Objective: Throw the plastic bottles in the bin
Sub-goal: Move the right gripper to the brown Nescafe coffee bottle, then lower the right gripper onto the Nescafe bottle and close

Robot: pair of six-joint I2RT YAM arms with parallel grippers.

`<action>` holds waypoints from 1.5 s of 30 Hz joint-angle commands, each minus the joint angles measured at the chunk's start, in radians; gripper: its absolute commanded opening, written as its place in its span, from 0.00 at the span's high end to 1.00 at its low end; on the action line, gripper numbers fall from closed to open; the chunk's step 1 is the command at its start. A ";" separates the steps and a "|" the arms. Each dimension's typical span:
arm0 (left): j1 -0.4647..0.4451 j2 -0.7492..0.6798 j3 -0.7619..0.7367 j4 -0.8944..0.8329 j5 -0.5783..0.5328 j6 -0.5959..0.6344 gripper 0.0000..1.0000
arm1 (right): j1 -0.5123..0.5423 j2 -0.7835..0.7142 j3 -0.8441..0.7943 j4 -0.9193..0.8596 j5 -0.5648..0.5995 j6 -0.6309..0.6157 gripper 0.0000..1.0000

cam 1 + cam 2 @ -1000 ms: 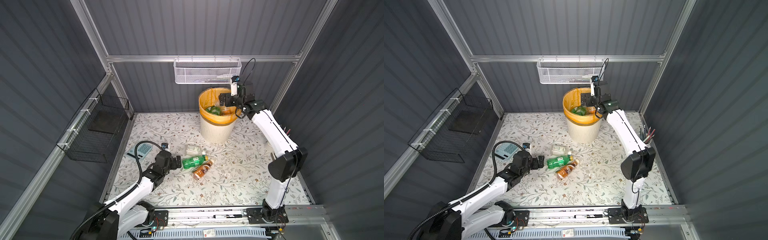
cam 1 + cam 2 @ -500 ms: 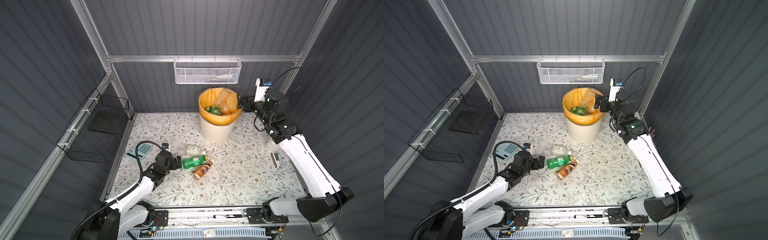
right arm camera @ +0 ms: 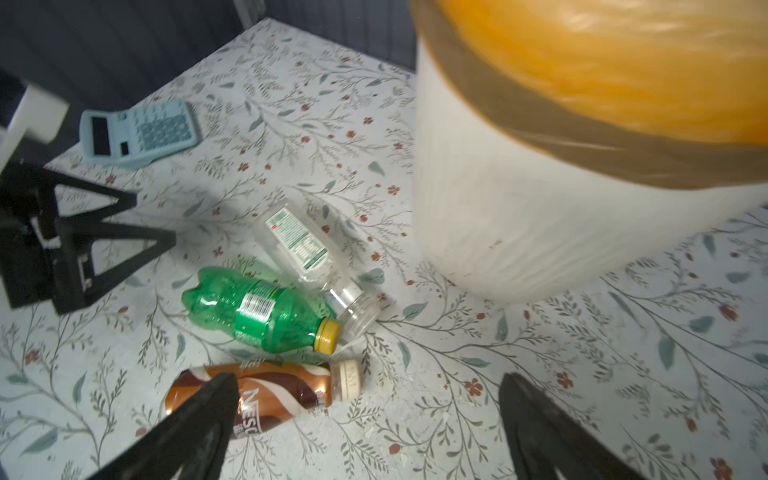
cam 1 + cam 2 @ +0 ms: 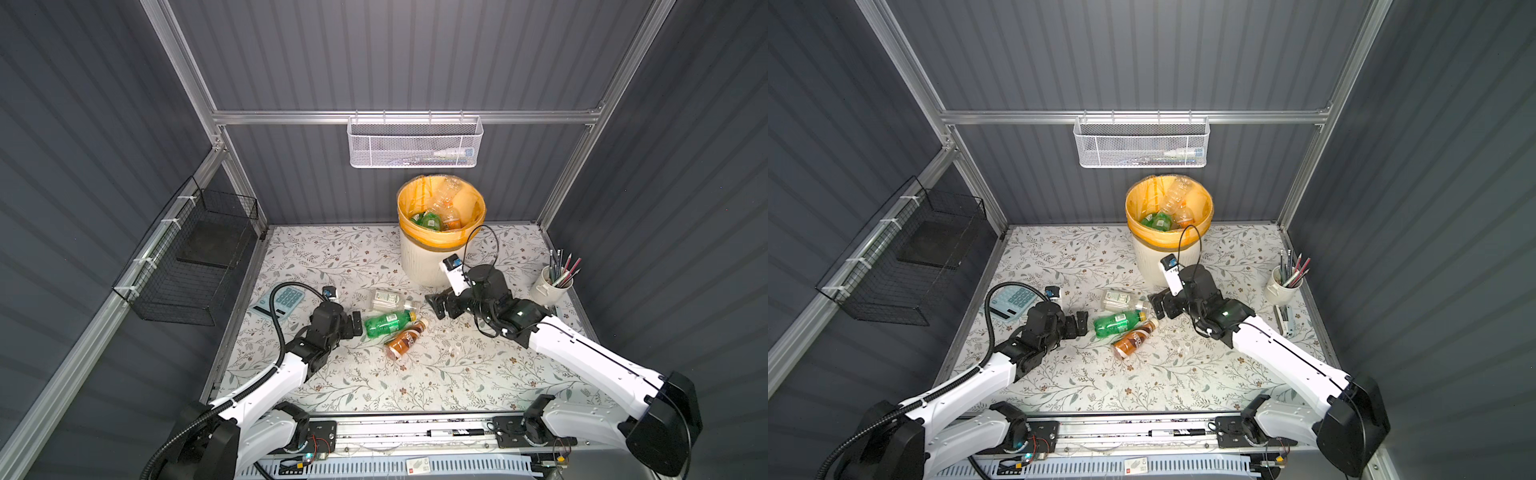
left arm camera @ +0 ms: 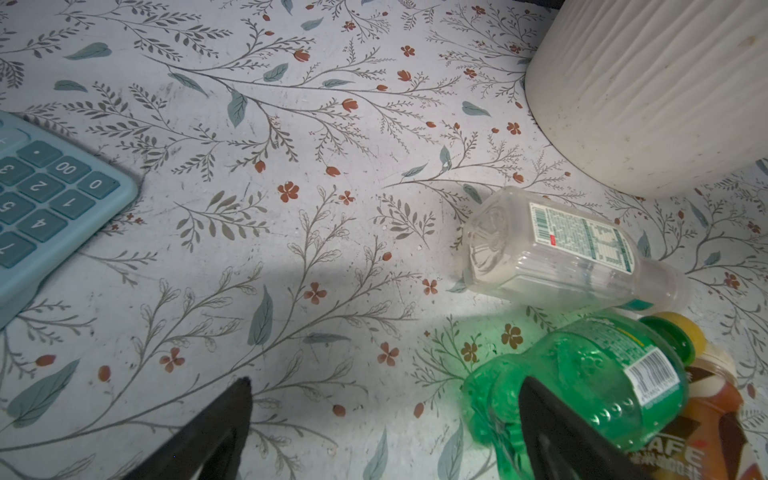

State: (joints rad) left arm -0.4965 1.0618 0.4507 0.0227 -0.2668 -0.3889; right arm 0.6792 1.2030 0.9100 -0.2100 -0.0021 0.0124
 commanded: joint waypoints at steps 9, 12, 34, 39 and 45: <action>-0.005 -0.066 -0.012 -0.061 -0.091 -0.049 0.00 | 0.149 0.199 0.061 -0.135 -0.134 -0.295 0.01; -0.005 -0.060 -0.003 -0.090 -0.113 -0.053 0.00 | 0.193 0.267 0.099 -0.172 -0.140 -0.353 0.01; -0.002 -0.077 -0.032 -0.107 -0.139 -0.064 0.00 | 0.289 0.540 0.221 -0.262 -0.094 -0.491 0.09; -0.002 -0.072 -0.032 -0.107 -0.139 -0.065 0.00 | 0.296 0.579 0.243 -0.282 -0.067 -0.485 0.13; -0.002 -0.076 -0.033 -0.106 -0.141 -0.064 0.00 | 0.299 0.591 0.246 -0.290 -0.055 -0.467 0.15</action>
State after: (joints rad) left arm -0.4965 0.9966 0.4297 -0.0715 -0.3935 -0.4419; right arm 0.9730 1.7897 1.1461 -0.4580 -0.0666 -0.4725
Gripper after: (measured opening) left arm 0.998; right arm 0.856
